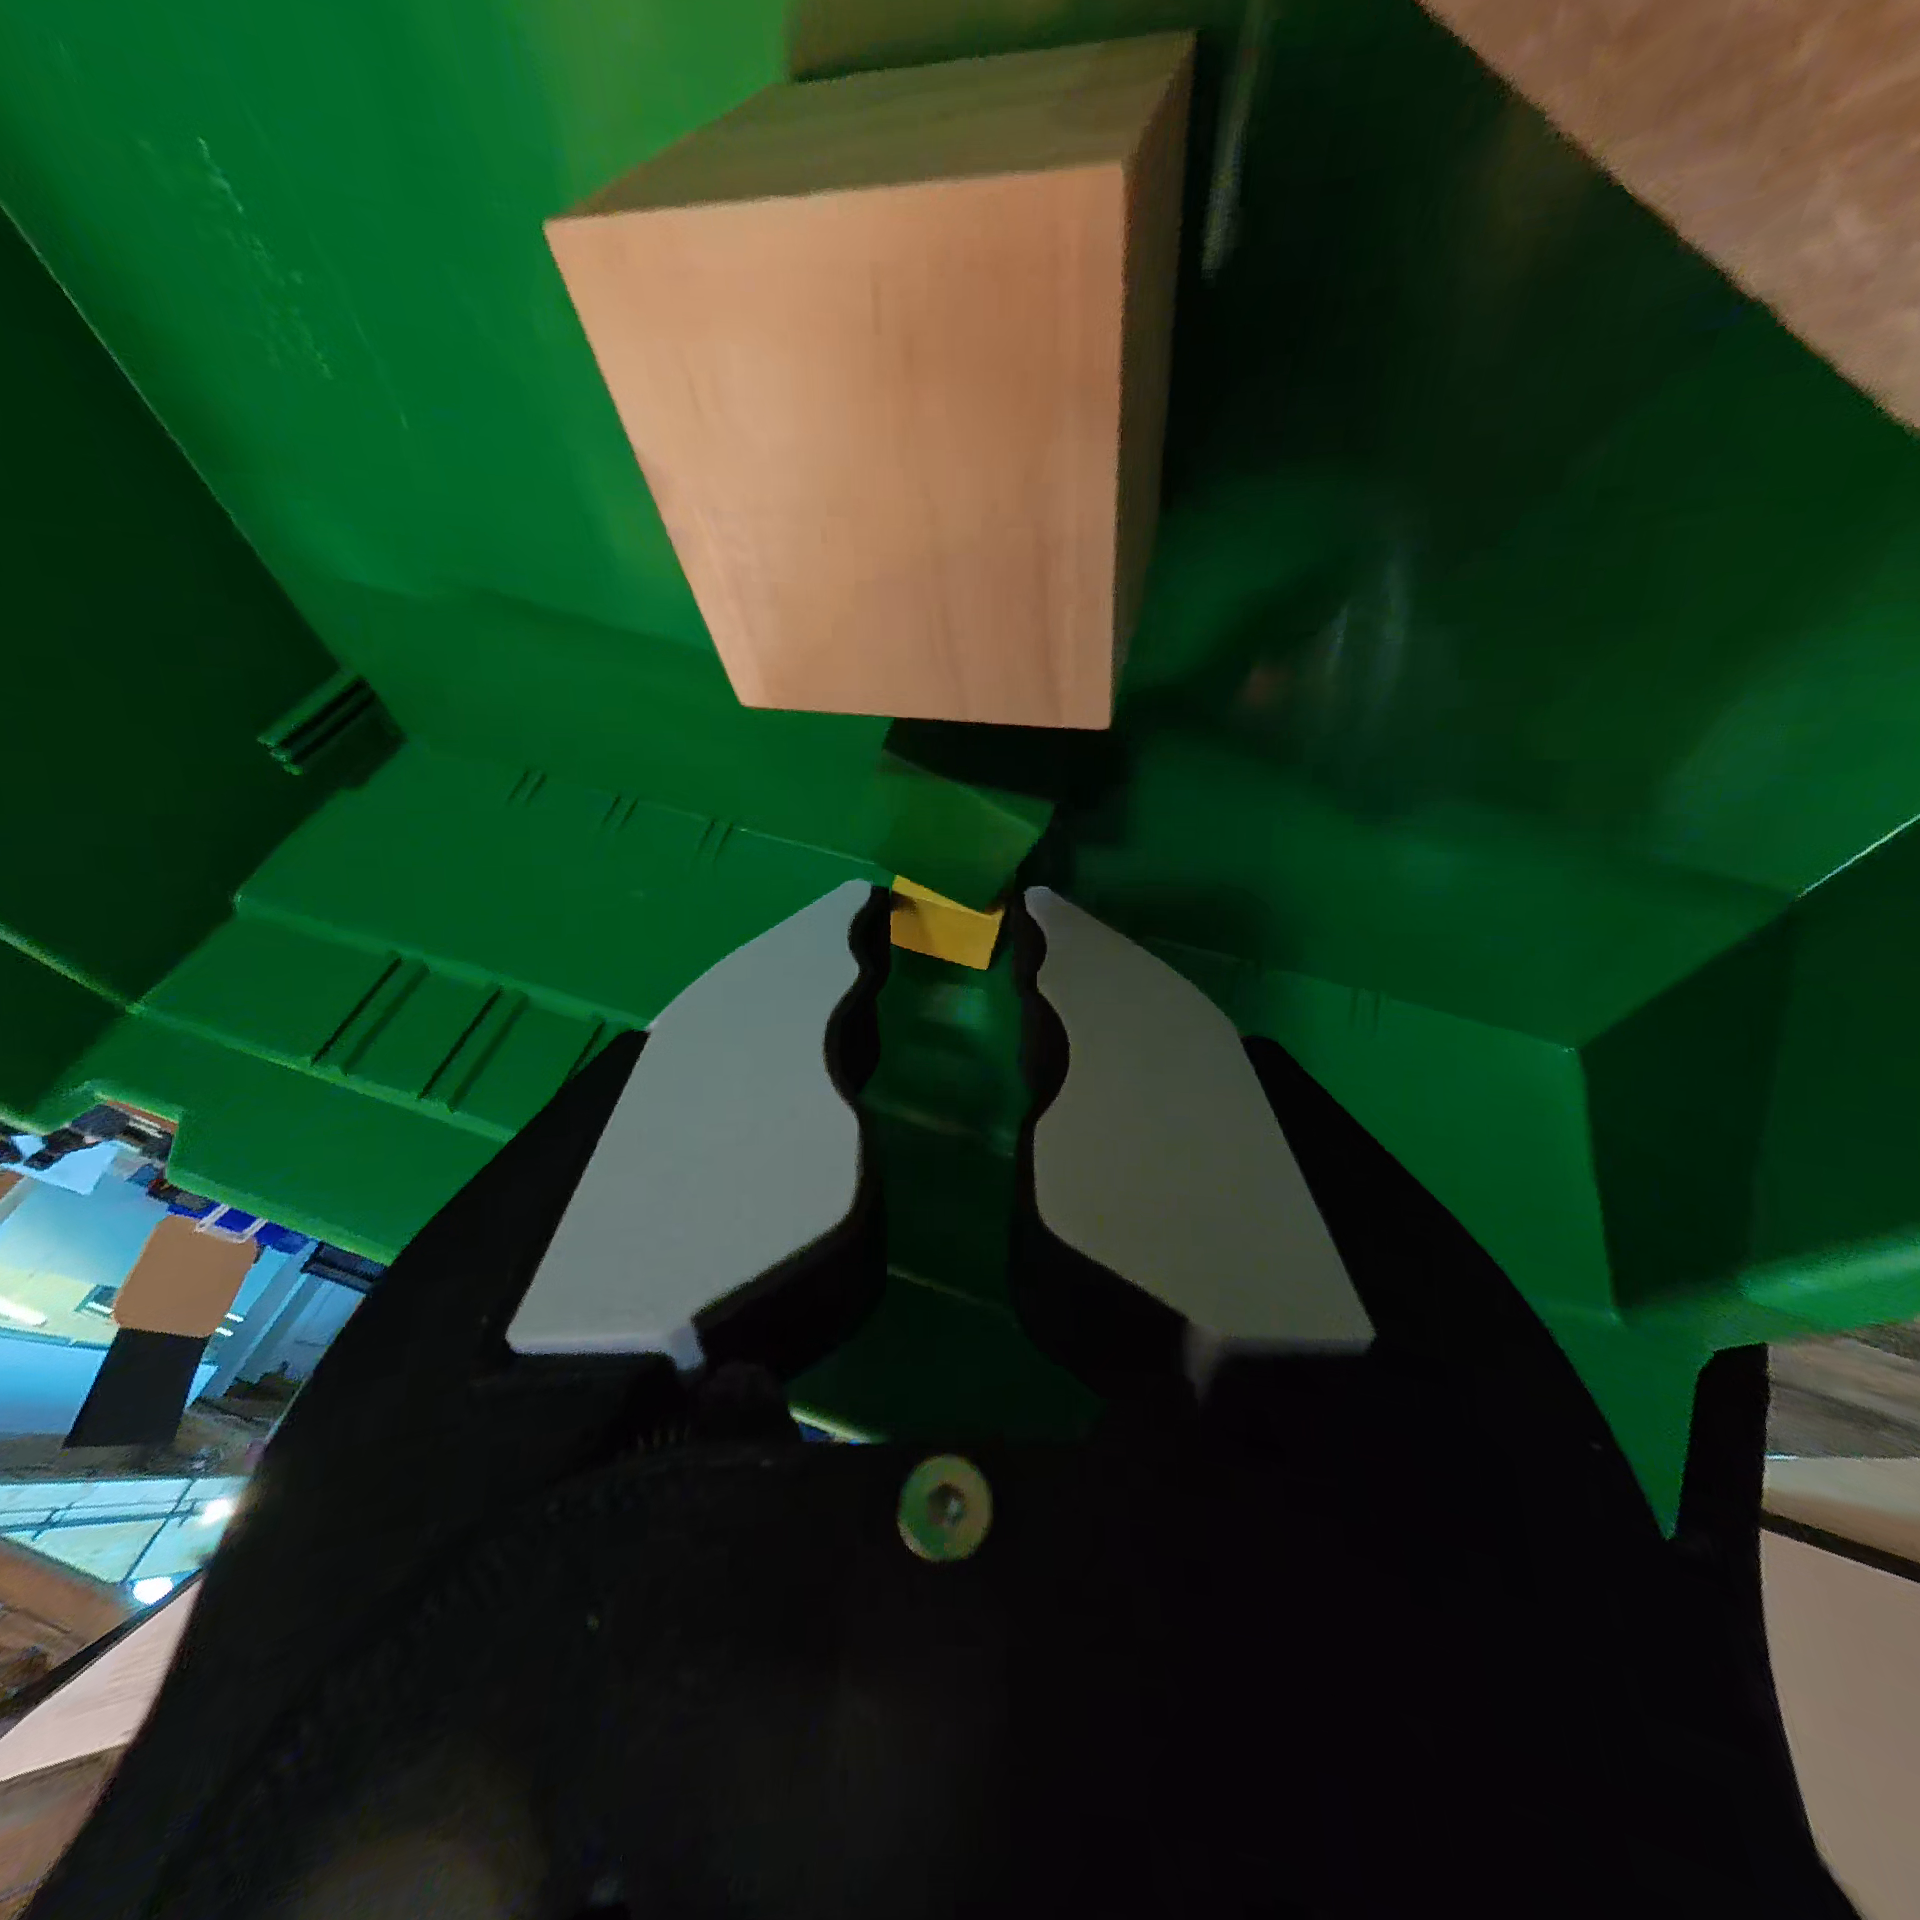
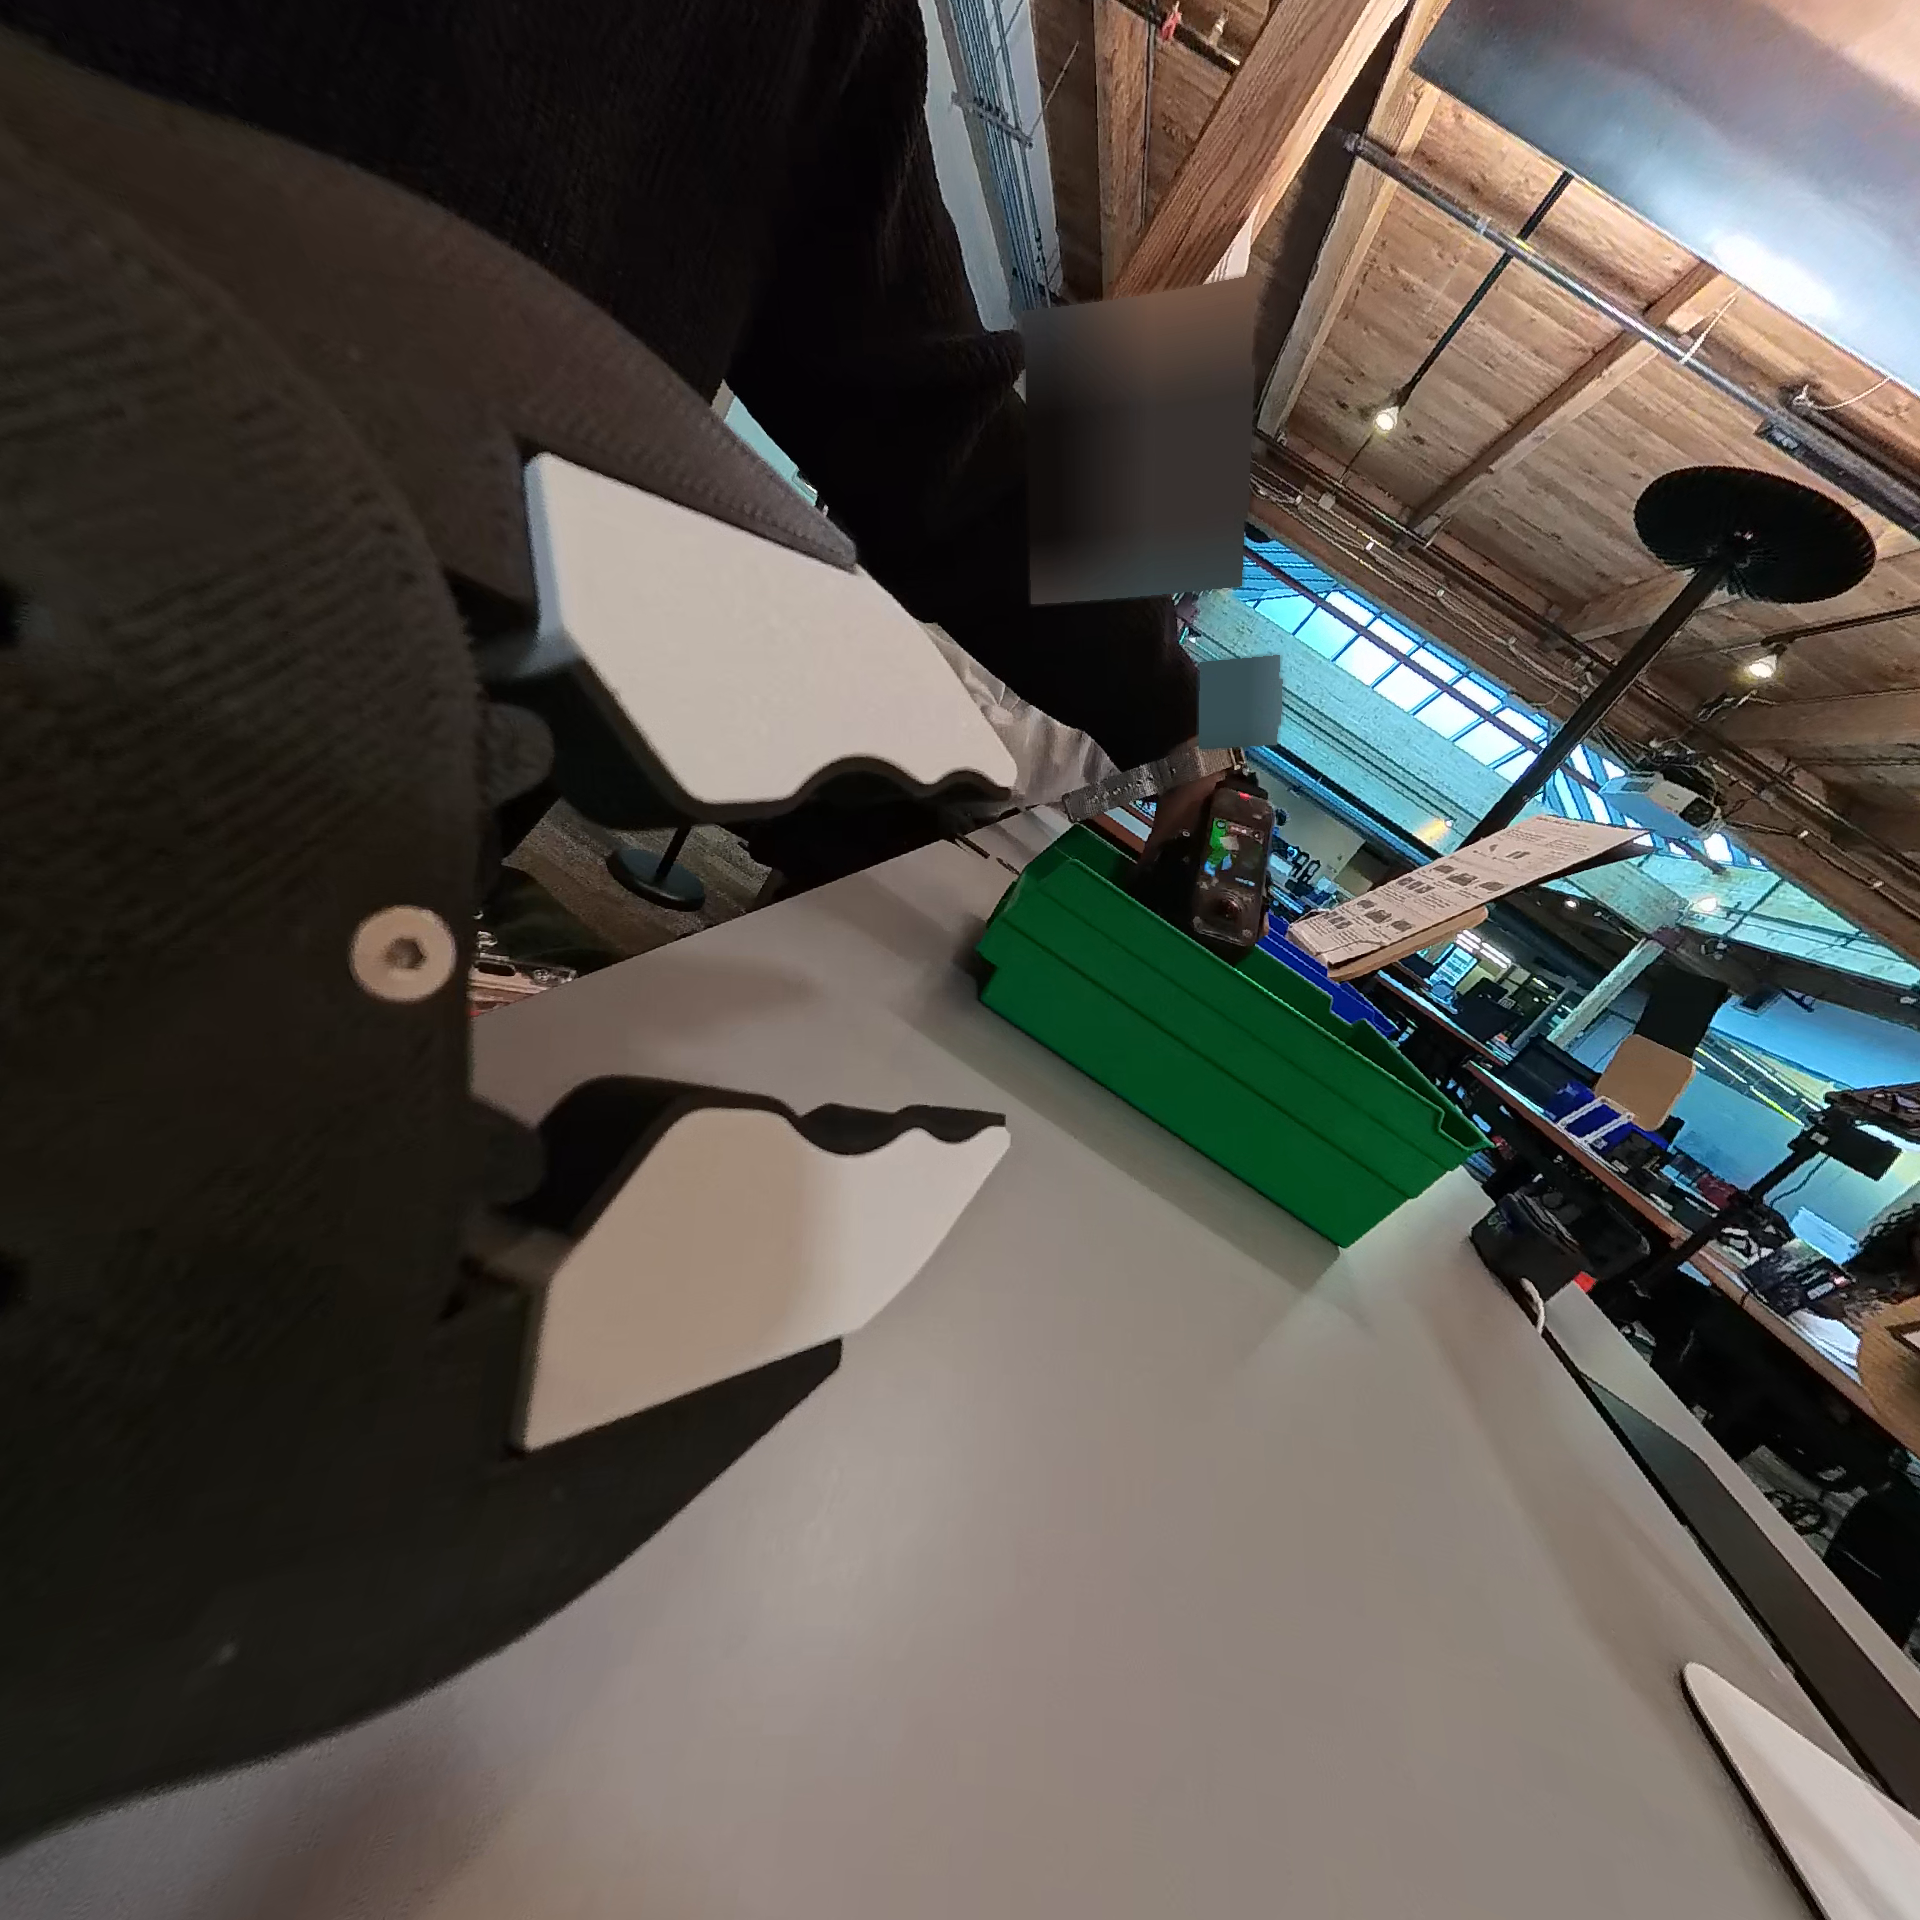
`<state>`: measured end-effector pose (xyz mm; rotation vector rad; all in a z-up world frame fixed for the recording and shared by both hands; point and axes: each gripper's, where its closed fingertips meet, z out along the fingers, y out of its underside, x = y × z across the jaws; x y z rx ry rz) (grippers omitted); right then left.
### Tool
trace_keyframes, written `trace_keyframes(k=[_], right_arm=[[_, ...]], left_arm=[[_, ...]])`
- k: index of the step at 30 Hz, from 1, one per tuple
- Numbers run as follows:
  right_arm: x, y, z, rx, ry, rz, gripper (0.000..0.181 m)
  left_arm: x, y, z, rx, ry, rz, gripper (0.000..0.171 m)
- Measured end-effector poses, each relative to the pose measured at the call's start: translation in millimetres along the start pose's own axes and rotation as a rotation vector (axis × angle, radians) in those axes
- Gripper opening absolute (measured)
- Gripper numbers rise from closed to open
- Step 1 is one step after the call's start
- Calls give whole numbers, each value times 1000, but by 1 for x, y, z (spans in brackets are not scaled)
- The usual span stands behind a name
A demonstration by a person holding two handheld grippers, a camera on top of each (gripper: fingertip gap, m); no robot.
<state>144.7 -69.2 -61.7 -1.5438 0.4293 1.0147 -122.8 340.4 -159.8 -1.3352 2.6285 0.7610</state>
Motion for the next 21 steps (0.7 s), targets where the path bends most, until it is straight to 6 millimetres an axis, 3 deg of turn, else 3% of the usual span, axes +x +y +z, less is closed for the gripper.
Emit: trace_keyframes(k=[10,14,21], right_arm=[[1,1,1,-3,4,-2,57],[1,0,0,0,4,-2,56],[-1,-1,0,7,-9,10,57]], left_arm=[[3,3,8,-69,18,24,42],[4,0,10,-82,36,42,26],[-4,10,-4,-74,12,9,25]])
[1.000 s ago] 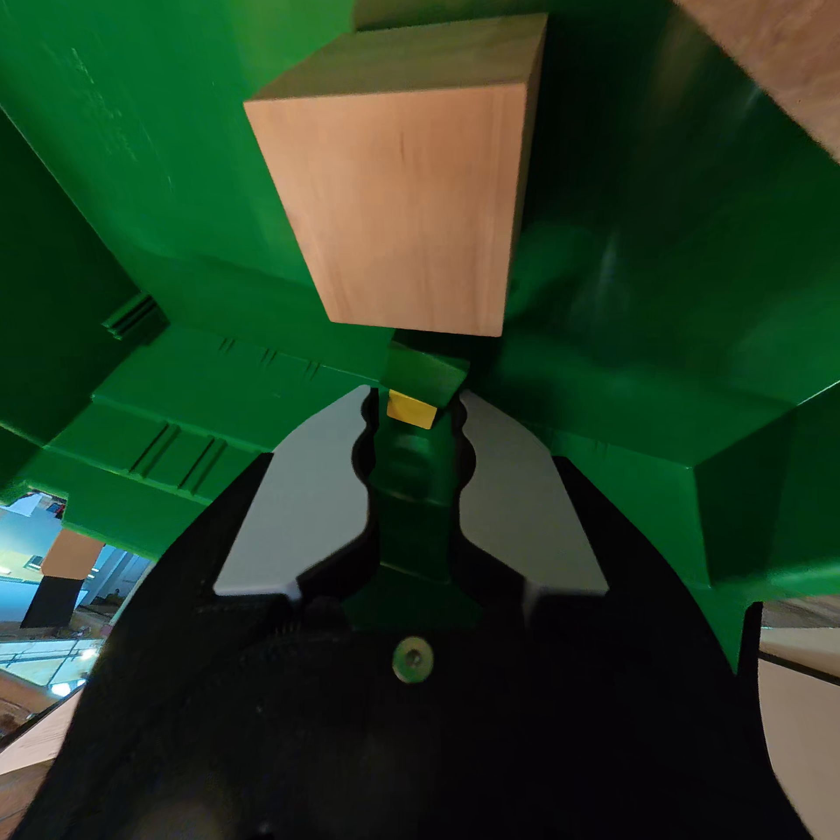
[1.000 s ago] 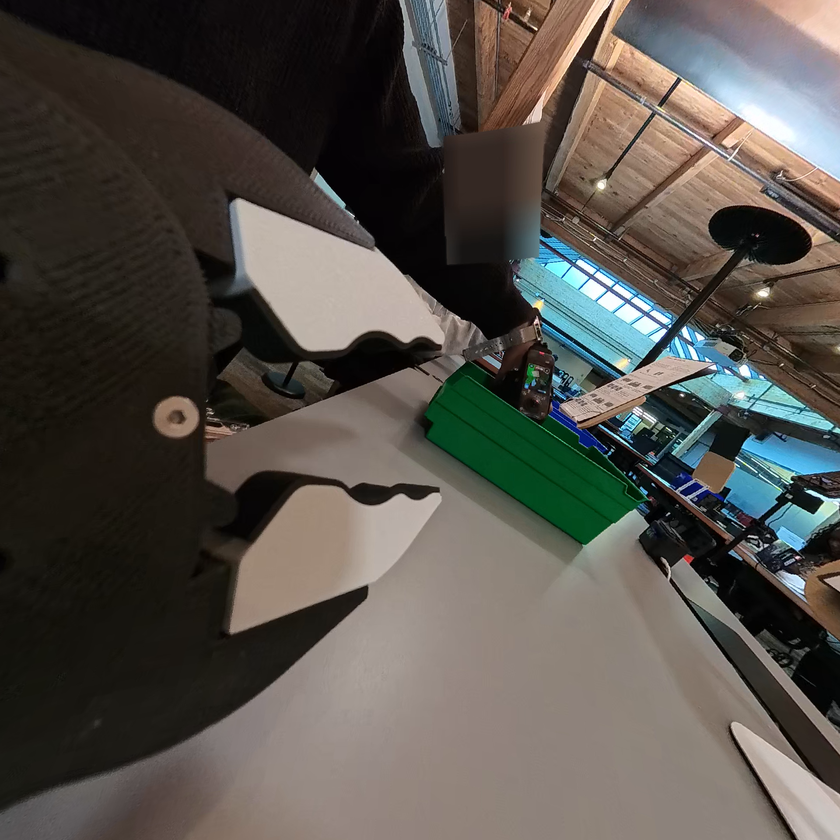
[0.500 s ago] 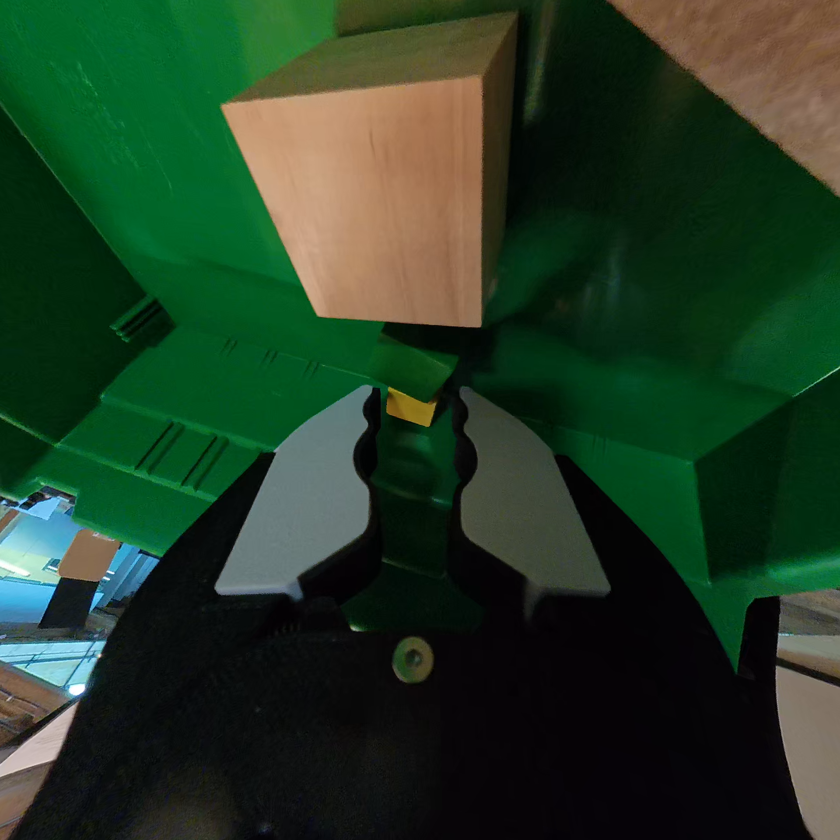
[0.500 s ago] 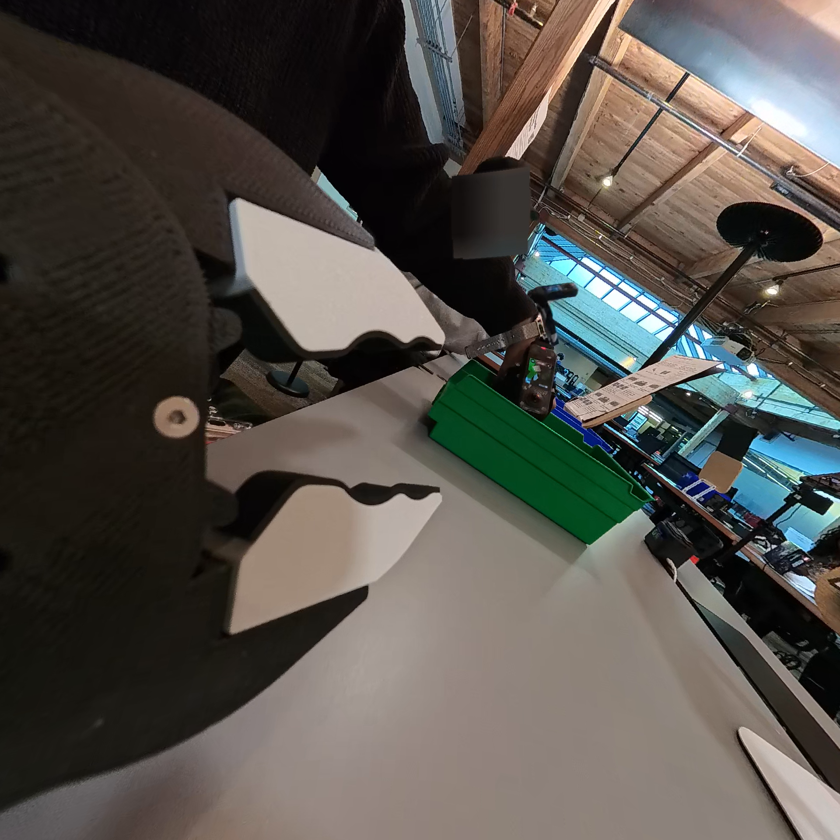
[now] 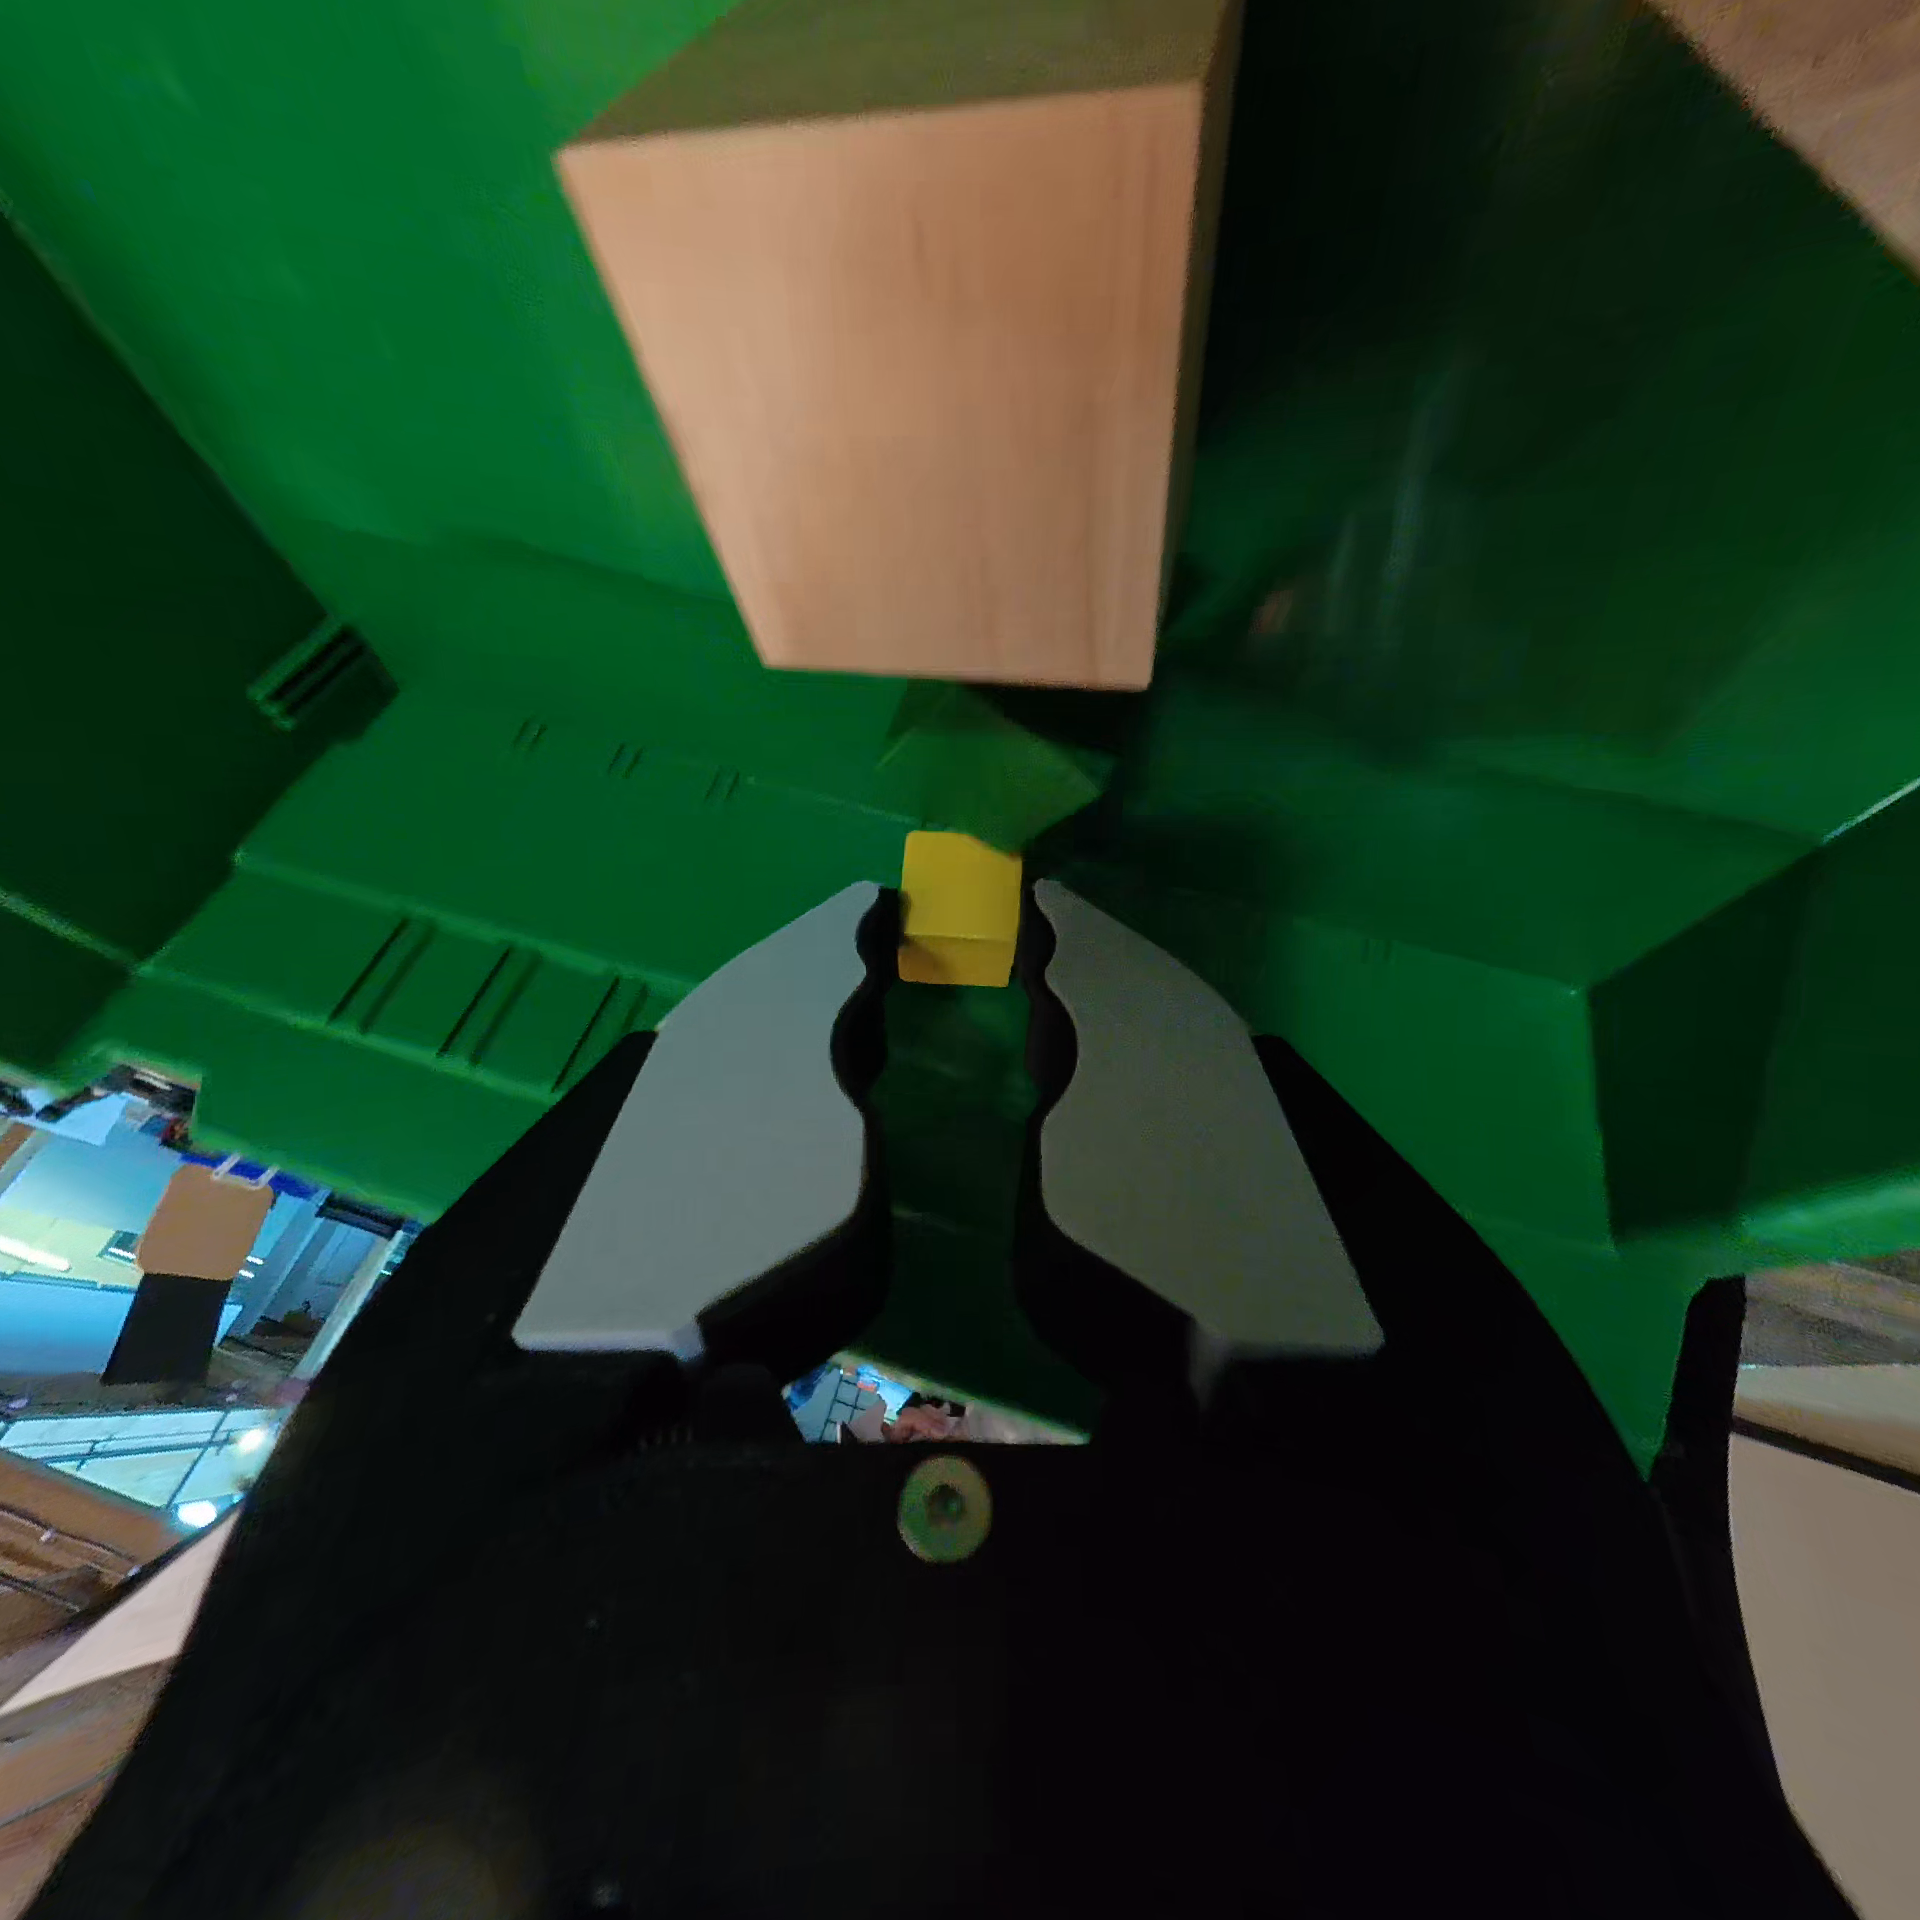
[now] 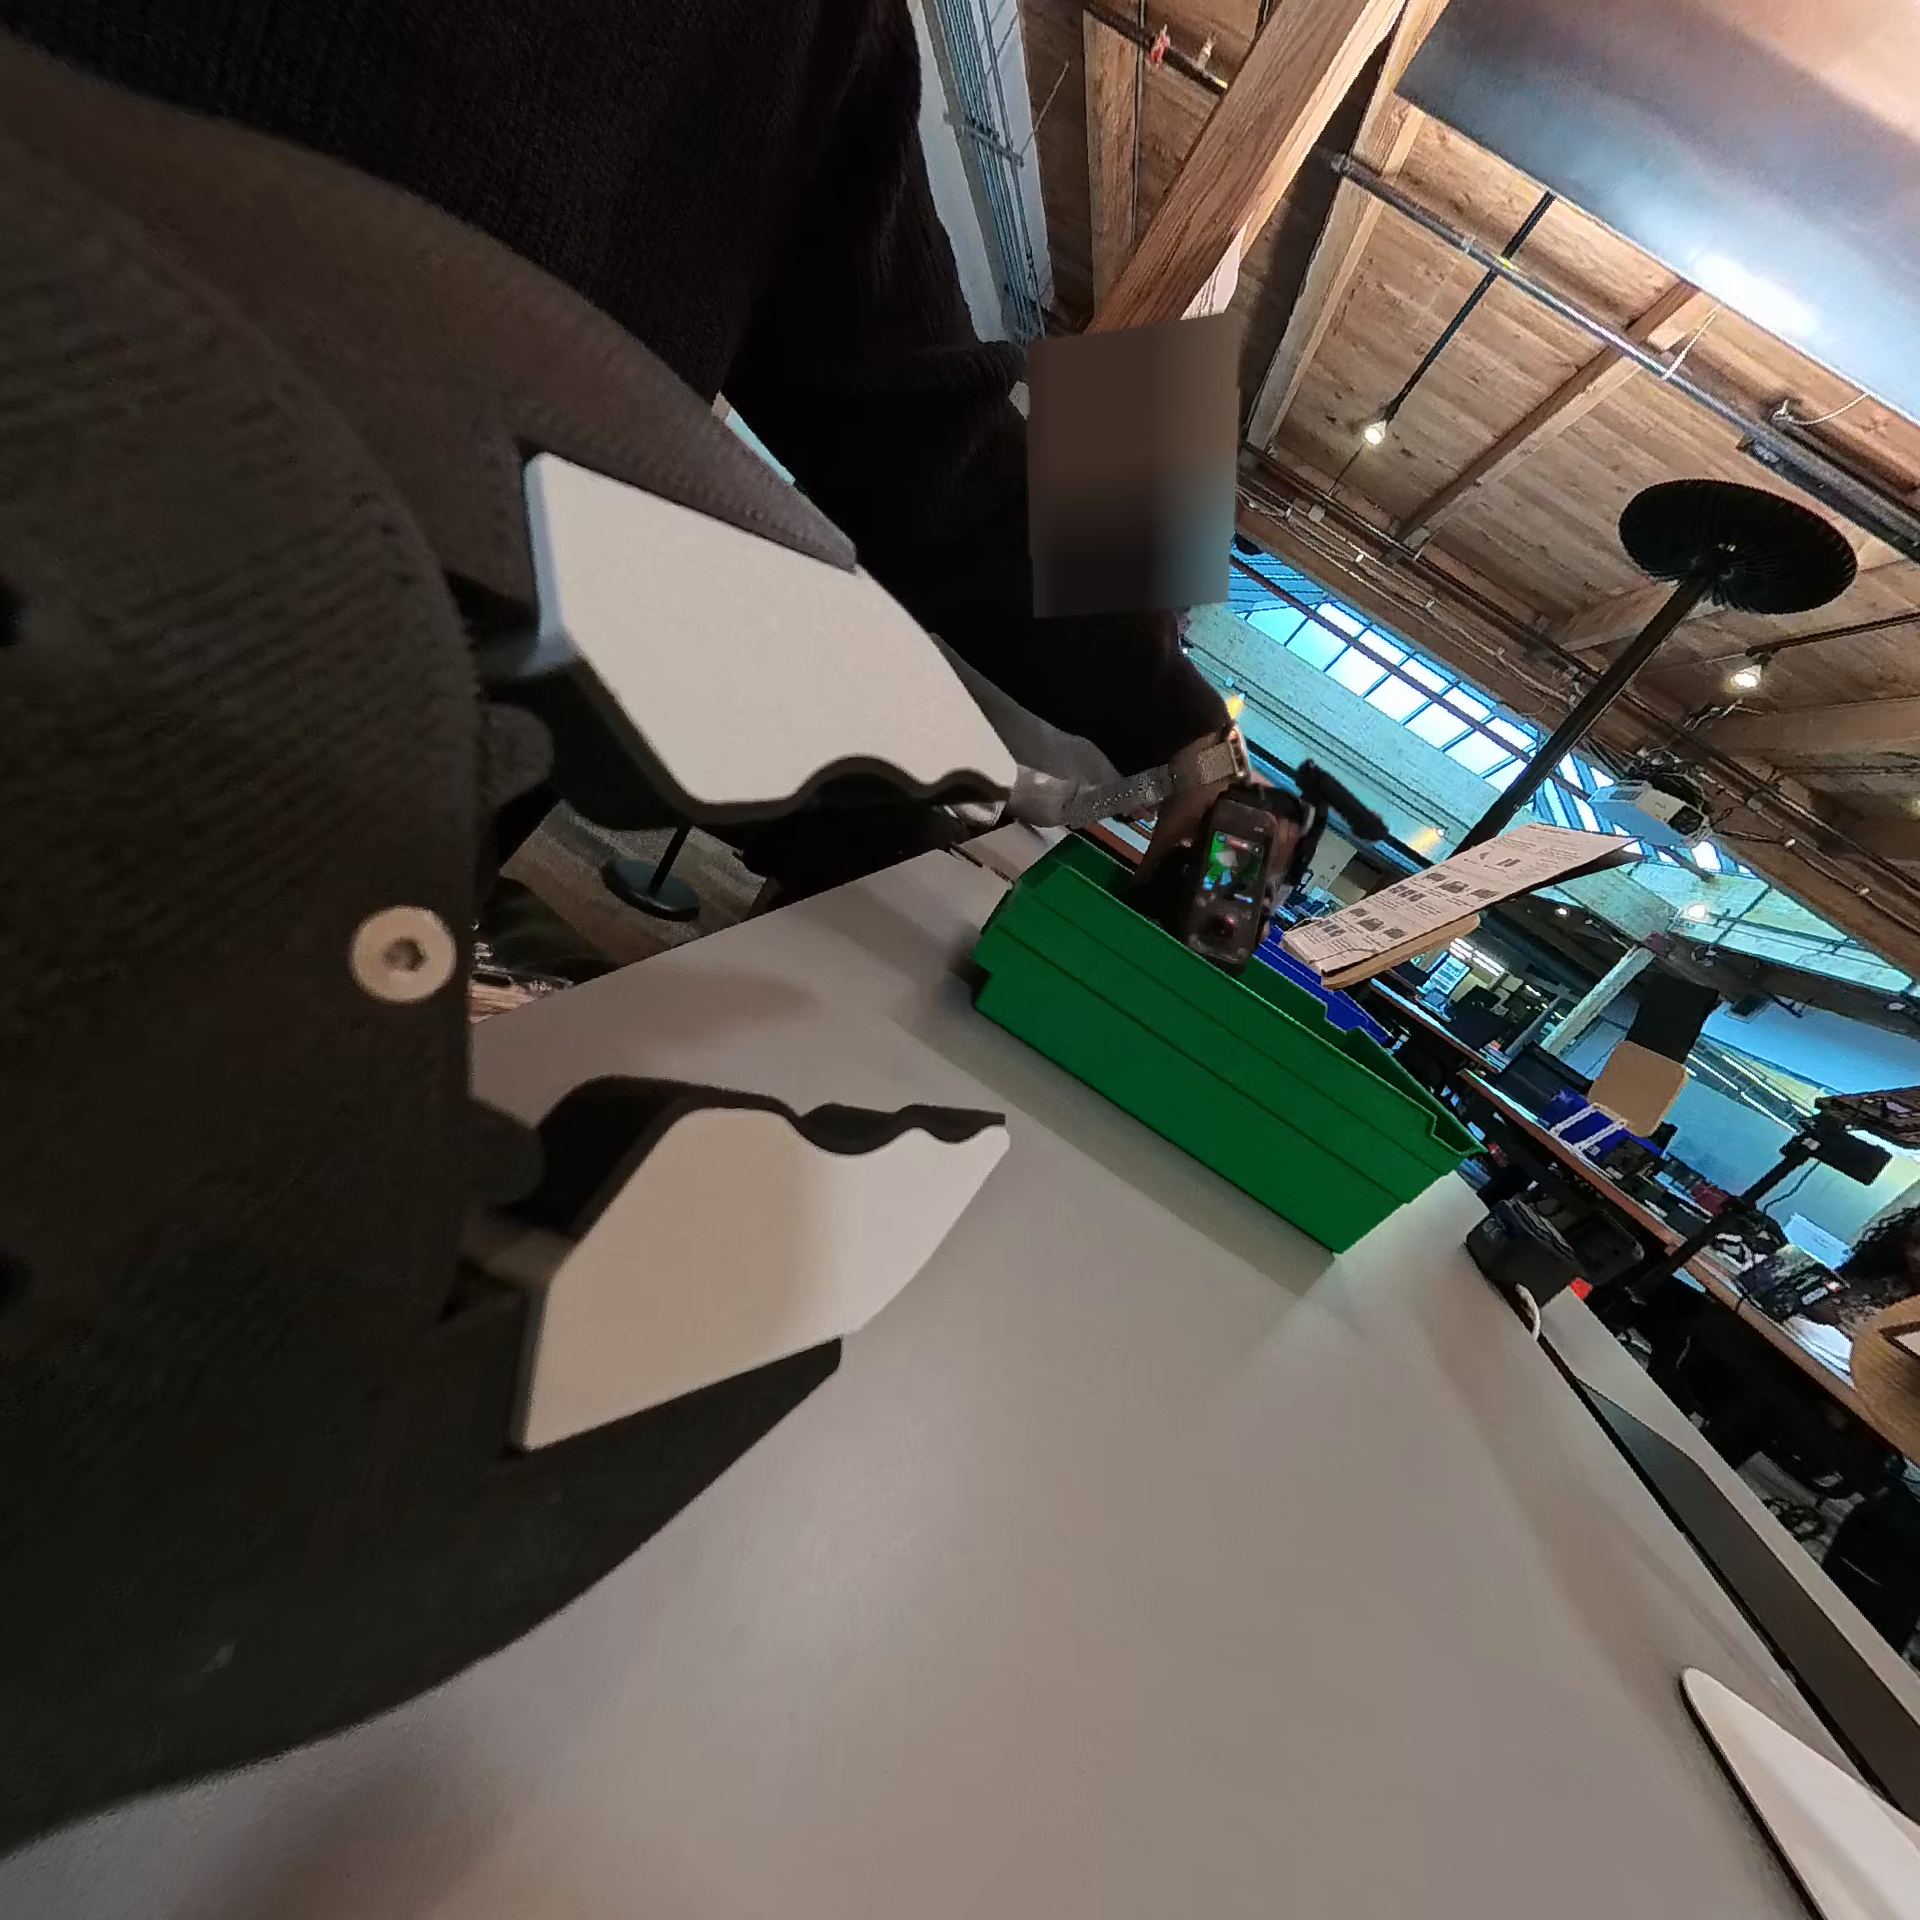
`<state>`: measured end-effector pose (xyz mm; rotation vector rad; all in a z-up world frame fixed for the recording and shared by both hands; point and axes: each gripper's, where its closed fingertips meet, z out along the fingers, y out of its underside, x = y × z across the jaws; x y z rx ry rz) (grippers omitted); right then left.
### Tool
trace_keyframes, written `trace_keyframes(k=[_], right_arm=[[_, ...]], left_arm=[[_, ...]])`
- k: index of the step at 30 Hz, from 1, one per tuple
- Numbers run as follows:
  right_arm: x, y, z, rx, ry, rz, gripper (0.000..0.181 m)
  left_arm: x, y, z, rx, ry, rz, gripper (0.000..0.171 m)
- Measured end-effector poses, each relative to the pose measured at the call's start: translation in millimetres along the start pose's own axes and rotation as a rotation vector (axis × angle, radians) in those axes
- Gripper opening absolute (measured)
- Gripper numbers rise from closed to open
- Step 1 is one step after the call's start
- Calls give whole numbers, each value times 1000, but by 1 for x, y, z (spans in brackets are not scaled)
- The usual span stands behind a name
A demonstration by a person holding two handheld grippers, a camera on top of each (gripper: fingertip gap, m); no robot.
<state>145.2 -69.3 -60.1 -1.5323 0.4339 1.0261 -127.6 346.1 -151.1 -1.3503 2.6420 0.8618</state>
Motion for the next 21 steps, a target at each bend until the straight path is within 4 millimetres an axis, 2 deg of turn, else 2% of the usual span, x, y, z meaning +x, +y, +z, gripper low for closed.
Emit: trace_keyframes(k=[5,8,10,12,15,18,21], right_arm=[[-4,0,0,3,-11,-2,56],[-5,-1,-1,7,-17,0,56],[-7,-1,-1,7,-22,-1,56],[-9,0,0,6,-26,-13,56],[-13,0,2,3,-28,-48,56],[-16,2,5,-11,-21,-87,56],[-25,4,6,-12,-49,-136,56]], left_arm=[[-13,16,-34,43,-70,-83,24],[-20,8,-70,210,-117,-200,24],[-21,-17,-108,428,-111,-315,23],[-15,-51,-156,674,-96,-396,23],[2,-101,-217,882,-137,-428,23],[20,-151,-268,1035,-194,-431,23],[50,-206,-311,1272,-35,-446,23]])
